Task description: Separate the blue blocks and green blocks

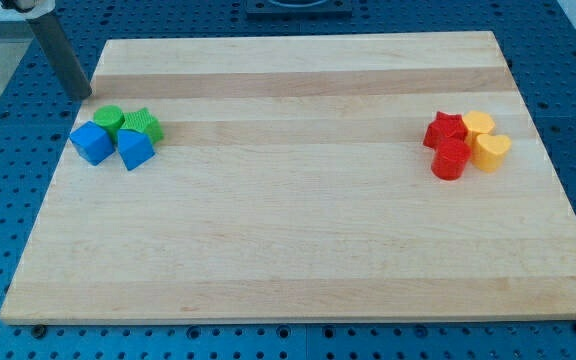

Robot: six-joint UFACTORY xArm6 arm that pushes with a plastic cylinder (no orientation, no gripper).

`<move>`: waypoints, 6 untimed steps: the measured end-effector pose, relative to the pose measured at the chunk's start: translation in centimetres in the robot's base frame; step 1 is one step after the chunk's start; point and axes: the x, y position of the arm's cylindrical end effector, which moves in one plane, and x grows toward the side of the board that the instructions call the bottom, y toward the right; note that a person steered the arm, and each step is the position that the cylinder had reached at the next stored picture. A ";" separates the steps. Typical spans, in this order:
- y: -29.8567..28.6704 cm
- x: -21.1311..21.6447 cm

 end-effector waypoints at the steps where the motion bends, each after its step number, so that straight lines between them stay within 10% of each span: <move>1: 0.1 0.8; 6: 9.7 6.7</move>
